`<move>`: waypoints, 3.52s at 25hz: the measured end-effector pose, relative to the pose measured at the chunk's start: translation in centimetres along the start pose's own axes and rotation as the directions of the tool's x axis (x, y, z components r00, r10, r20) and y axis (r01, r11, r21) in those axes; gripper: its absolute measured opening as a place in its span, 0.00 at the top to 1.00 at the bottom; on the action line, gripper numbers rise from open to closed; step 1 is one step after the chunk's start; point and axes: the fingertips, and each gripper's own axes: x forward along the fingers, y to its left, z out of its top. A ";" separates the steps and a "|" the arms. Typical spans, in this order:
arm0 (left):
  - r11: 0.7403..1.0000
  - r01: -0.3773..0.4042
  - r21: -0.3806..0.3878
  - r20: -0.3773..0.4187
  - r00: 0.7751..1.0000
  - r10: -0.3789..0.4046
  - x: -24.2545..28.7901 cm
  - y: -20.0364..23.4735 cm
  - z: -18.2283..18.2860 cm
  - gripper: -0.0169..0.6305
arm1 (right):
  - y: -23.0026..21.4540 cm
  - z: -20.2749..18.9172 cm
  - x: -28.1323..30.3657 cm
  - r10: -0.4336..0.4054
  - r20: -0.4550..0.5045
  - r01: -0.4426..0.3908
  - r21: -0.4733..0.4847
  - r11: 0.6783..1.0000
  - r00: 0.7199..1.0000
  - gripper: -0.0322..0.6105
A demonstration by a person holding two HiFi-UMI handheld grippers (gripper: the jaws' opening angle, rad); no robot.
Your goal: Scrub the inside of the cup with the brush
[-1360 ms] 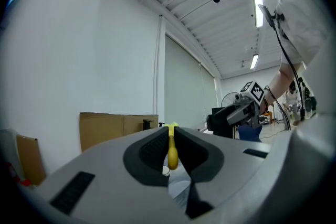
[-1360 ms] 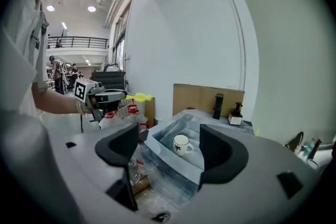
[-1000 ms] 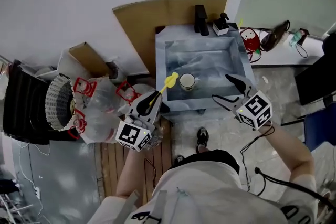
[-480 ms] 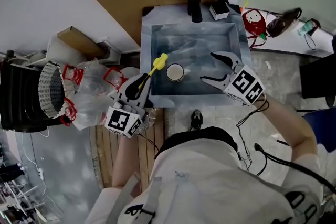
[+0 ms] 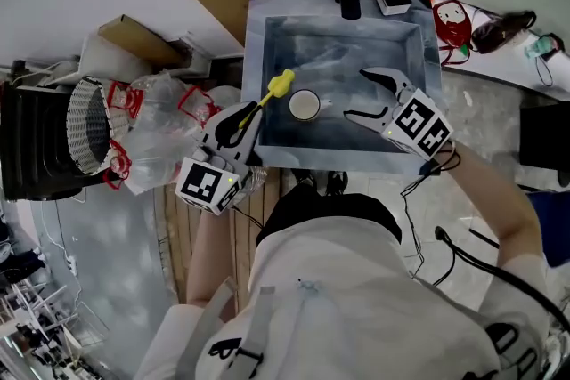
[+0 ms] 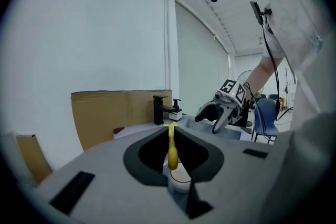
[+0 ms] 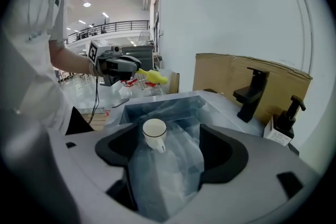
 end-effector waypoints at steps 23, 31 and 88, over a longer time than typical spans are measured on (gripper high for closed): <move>0.899 0.431 0.083 -0.241 0.884 -0.401 4.1 0.7 -5.5 0.92 | 2.3 -5.2 8.7 0.090 -0.331 -0.172 -0.227 0.959 0.939 0.41; 0.850 0.516 0.106 -0.404 0.803 -0.438 4.8 -0.7 -8.5 0.92 | 2.4 -7.1 10.7 0.126 -0.399 -0.253 -0.283 0.925 0.908 0.41; 0.787 0.610 0.094 -0.577 0.677 -0.457 9.9 -4.8 -11.4 0.92 | 0.9 -12.4 10.2 0.104 -0.501 -0.252 -0.239 0.938 0.859 0.84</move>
